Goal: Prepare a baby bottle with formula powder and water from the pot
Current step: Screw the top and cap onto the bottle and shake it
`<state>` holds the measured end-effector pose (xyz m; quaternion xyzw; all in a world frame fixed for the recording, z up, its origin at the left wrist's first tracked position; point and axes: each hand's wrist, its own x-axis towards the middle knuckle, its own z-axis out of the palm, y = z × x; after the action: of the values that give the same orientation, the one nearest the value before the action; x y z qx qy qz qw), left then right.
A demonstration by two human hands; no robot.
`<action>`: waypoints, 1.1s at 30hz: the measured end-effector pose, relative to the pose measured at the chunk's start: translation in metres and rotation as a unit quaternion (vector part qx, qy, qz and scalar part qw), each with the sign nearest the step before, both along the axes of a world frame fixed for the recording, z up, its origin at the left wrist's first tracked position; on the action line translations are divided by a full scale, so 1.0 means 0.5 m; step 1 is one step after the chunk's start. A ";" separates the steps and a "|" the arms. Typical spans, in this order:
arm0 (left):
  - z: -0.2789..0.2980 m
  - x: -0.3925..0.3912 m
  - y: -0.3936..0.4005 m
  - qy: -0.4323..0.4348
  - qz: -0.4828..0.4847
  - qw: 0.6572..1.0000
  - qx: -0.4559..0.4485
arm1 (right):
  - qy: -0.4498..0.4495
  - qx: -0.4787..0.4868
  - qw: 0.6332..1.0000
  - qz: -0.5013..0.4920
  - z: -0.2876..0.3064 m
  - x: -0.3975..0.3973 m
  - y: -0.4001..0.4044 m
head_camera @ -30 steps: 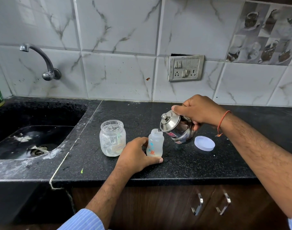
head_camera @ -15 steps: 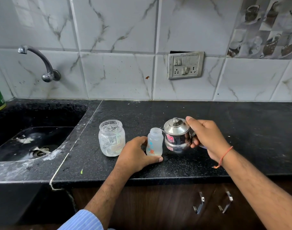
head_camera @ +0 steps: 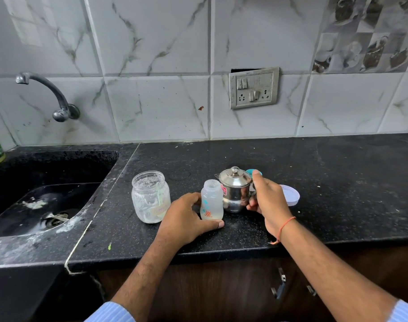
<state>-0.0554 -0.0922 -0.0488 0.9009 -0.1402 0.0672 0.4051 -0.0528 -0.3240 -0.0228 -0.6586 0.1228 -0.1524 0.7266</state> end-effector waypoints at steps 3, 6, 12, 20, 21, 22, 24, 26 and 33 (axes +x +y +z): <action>0.002 -0.002 0.000 -0.002 0.000 1.000 0.001 | 0.004 -0.007 1.000 0.012 -0.006 0.015 0.009; 0.003 -0.003 0.001 -0.002 0.001 1.000 0.005 | -0.028 -0.055 0.998 0.014 -0.024 0.013 0.017; 0.005 -0.005 0.000 -0.004 0.001 1.000 0.007 | -0.079 -0.174 0.982 0.007 -0.054 0.002 0.015; 0.007 -0.004 -0.001 -0.011 0.003 1.000 0.016 | -0.070 -0.311 0.948 0.012 -0.045 0.012 0.026; 0.007 -0.004 0.000 -0.011 0.004 1.000 0.015 | -0.070 -0.315 0.946 0.013 -0.043 0.014 0.029; 0.006 -0.003 0.000 -0.011 0.003 1.000 0.015 | -0.068 -0.317 0.946 0.013 -0.042 0.017 0.032; 0.006 -0.003 0.000 -0.010 0.003 1.000 0.015 | -0.062 -0.317 0.946 0.011 -0.038 0.021 0.038; 0.007 -0.004 0.000 -0.009 0.001 1.000 0.014 | -0.057 -0.312 0.948 0.010 -0.034 0.027 0.046; 0.010 -0.006 -0.001 -0.005 -0.002 1.000 0.009 | -0.048 -0.319 0.946 0.016 -0.026 0.042 0.060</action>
<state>-0.0585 -0.0929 -0.0438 0.9040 -0.1446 0.0697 0.3963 -0.0316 -0.2940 -0.0358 -0.8498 0.0220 -0.2039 0.4856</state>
